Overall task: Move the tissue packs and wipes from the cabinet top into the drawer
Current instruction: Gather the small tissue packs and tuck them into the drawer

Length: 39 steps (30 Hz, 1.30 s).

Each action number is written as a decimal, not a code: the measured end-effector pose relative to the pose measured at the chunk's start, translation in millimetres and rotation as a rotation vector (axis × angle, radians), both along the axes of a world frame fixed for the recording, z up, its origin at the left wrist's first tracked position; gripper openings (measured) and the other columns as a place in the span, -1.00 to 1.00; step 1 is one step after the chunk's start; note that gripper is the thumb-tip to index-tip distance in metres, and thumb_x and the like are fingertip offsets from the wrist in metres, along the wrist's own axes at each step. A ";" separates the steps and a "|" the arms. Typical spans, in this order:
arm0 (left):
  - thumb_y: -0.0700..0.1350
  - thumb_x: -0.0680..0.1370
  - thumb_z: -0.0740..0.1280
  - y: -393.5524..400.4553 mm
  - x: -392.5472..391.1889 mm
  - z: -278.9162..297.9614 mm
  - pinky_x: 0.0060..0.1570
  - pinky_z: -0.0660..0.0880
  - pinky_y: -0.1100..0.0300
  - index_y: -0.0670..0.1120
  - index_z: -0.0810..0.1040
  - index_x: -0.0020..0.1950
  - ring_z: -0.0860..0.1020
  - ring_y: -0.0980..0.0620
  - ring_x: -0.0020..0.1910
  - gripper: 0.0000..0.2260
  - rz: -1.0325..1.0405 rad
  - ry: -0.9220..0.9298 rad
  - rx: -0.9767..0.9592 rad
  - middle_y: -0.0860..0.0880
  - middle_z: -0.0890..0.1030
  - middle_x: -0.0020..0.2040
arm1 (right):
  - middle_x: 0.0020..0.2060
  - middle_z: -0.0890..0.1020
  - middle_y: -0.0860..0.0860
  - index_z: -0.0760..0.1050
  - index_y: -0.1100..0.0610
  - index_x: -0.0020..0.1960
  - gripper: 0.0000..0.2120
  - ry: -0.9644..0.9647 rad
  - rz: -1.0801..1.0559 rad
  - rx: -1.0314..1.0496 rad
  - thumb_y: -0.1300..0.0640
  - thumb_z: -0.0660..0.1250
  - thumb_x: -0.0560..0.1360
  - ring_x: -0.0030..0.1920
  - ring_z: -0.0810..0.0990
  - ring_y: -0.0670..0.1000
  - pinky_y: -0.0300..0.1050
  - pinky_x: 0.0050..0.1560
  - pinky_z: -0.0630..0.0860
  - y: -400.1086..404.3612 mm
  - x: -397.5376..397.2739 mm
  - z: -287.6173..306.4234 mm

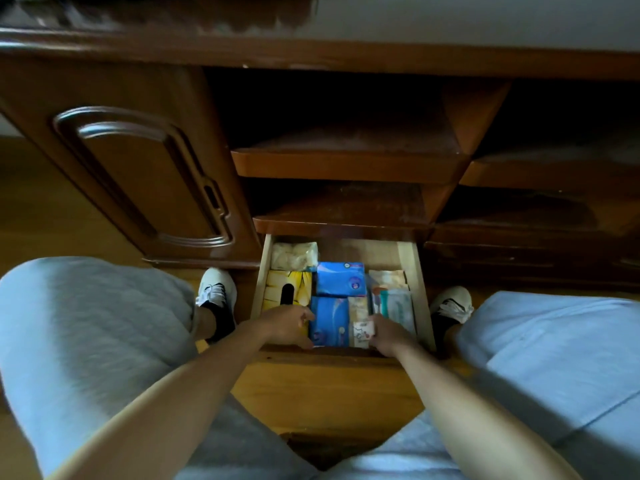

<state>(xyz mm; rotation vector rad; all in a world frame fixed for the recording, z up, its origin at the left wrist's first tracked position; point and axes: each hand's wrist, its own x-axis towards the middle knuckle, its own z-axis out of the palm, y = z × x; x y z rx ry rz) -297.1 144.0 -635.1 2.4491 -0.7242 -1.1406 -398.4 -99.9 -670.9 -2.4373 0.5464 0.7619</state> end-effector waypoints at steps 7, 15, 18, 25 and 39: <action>0.00 0.44 0.59 15.8 -9.9 -14.0 0.10 0.57 0.03 -0.01 0.63 0.21 0.59 0.01 0.11 -0.63 -0.135 -0.084 0.110 0.00 0.65 0.14 | 0.41 0.53 0.02 0.37 -0.07 0.51 -0.55 0.031 0.062 0.109 0.12 0.28 0.64 0.41 0.48 0.10 0.09 0.38 0.44 -5.4 2.2 -1.6; -0.01 0.47 0.56 13.1 -10.1 -16.1 0.08 0.55 0.05 -0.02 0.65 0.19 0.60 -0.01 0.12 -0.67 -0.205 -0.173 0.115 -0.01 0.66 0.14 | 0.54 0.40 0.02 0.14 -0.13 0.64 -0.43 0.018 0.110 -0.001 0.03 0.21 0.67 0.51 0.37 0.13 0.21 0.45 0.38 -6.2 -3.7 -7.0; 0.00 0.46 0.56 14.7 -10.4 -17.4 0.09 0.54 0.06 -0.01 0.66 0.18 0.60 0.01 0.11 -0.68 -0.193 -0.180 0.107 -0.01 0.67 0.13 | 0.54 0.39 0.04 0.20 -0.14 0.63 -0.48 0.022 0.138 0.038 0.04 0.17 0.69 0.50 0.37 0.13 0.14 0.44 0.40 -7.0 -4.7 -8.8; 0.01 0.45 0.57 13.5 -10.7 -16.1 0.03 0.52 0.07 -0.01 0.66 0.17 0.60 0.00 0.11 -0.68 -0.191 -0.196 0.105 0.00 0.67 0.12 | 0.36 0.57 0.04 0.45 -0.06 0.47 -0.61 -0.006 0.191 -0.081 -0.02 0.25 0.66 0.35 0.52 0.10 0.11 0.32 0.49 -1.1 4.6 -14.3; 0.05 0.42 0.59 14.5 -6.2 -19.7 -0.08 0.48 0.13 0.02 0.67 0.10 0.60 0.05 0.03 -0.69 -0.207 -0.191 0.081 0.04 0.68 0.04 | 0.20 0.64 0.03 0.47 0.02 0.29 -0.65 -0.118 0.131 -0.231 -0.01 0.44 0.56 0.21 0.61 0.10 0.09 0.17 0.57 10.9 10.0 -27.5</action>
